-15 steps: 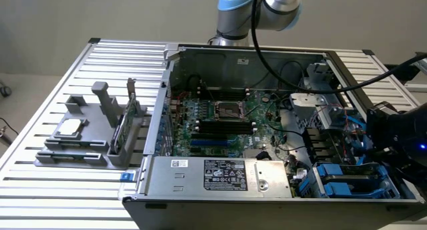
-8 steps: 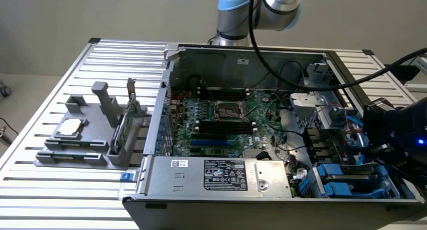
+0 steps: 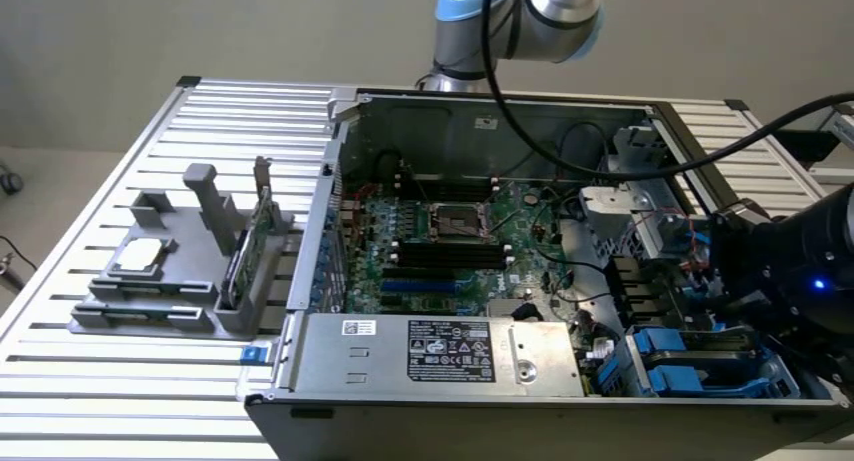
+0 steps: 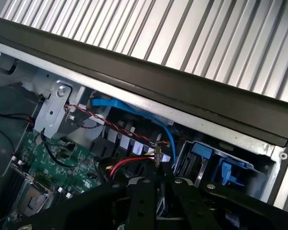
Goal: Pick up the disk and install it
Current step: 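Insert the first disk wire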
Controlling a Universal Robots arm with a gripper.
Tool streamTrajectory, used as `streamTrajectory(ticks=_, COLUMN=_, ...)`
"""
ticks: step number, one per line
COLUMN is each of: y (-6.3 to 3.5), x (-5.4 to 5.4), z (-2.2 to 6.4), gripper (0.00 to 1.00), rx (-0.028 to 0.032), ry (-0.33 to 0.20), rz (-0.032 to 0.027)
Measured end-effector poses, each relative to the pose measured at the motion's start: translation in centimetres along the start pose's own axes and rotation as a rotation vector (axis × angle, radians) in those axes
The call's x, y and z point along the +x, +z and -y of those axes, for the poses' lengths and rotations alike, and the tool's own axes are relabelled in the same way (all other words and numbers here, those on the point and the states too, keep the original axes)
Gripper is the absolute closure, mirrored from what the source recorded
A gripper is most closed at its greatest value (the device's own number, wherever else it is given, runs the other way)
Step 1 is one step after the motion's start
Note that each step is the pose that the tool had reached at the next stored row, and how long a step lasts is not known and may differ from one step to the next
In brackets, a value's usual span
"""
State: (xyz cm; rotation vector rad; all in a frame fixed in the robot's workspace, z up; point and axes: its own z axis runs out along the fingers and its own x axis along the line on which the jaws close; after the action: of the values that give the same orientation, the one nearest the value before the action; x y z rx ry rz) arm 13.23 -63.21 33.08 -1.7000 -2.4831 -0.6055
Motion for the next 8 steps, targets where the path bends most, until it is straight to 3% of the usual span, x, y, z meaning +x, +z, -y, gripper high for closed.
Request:
streamTrajectory(ticks=4, y=-0.03, x=0.06, z=0.14, gripper=0.84, rx=0.0145, ry=-0.005, rz=0.0332)
streamTrajectory(ticks=5, y=-0.03, x=0.07, z=0.16, gripper=0.84, rx=0.0168, ry=-0.006, rz=0.0382)
streamTrajectory(ticks=8, y=-0.16, x=0.12, z=0.16, gripper=0.84, rx=0.0193, ry=-0.005, rz=0.0434)
